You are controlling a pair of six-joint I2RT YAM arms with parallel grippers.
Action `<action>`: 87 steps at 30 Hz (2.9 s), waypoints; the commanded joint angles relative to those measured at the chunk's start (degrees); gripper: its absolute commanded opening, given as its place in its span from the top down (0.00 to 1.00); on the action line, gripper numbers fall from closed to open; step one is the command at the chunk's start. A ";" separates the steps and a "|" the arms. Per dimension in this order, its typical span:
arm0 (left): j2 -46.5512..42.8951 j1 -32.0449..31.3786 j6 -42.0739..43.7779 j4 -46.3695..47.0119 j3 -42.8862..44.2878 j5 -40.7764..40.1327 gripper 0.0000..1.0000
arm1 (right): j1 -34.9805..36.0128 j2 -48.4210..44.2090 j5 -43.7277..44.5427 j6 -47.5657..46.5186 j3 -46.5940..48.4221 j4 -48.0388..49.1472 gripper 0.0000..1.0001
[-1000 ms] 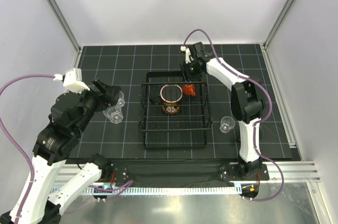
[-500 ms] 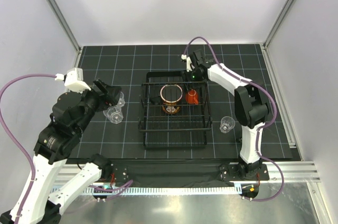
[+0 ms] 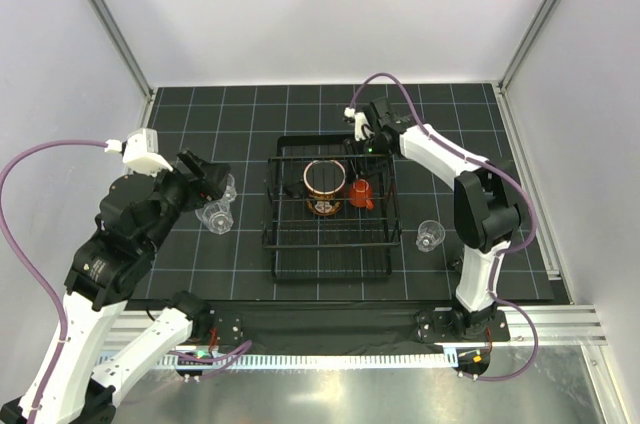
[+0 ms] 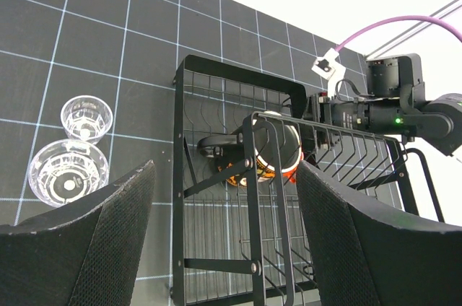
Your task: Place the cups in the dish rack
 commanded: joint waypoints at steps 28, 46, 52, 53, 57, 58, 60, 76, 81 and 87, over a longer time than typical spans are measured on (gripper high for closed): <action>1.49 -0.09 -0.73 1.65 -0.16 0.02 0.23 | 2.93 7.14 -8.33 3.41 14.74 0.81 0.50; 3.51 -0.09 -2.14 -0.45 0.45 -2.78 0.23 | 2.76 -2.52 4.13 5.25 9.27 2.75 0.50; 3.51 -0.09 -2.84 -0.98 -0.77 -7.35 0.21 | 1.00 -10.34 10.11 6.40 7.78 1.96 0.50; 3.60 -0.09 -3.19 -1.07 -1.04 -7.97 0.21 | 0.83 -11.66 10.90 7.27 7.00 1.87 0.50; 5.52 -0.09 -4.95 -2.73 -2.01 -11.40 0.20 | -1.54 -18.08 12.75 9.56 3.83 2.13 0.50; 6.14 0.00 -5.56 -3.44 -1.92 -12.62 0.20 | -3.37 -20.44 12.75 10.00 3.04 1.61 0.50; 8.24 0.26 -5.74 -5.54 -1.40 -15.26 0.20 | -5.14 -22.56 12.67 11.49 2.42 0.21 0.50; 12.82 8.78 -6.27 -6.08 -2.01 -9.58 0.20 | -7.79 -34.07 24.88 14.92 -1.88 -10.88 0.46; 14.67 15.63 -6.97 -5.12 -4.47 0.01 0.21 | -7.79 -38.64 26.02 15.63 -3.03 -10.87 0.46; 14.15 18.10 -9.87 -2.92 -8.60 4.06 0.21 | -8.84 -40.23 32.61 18.61 -5.14 -12.19 0.46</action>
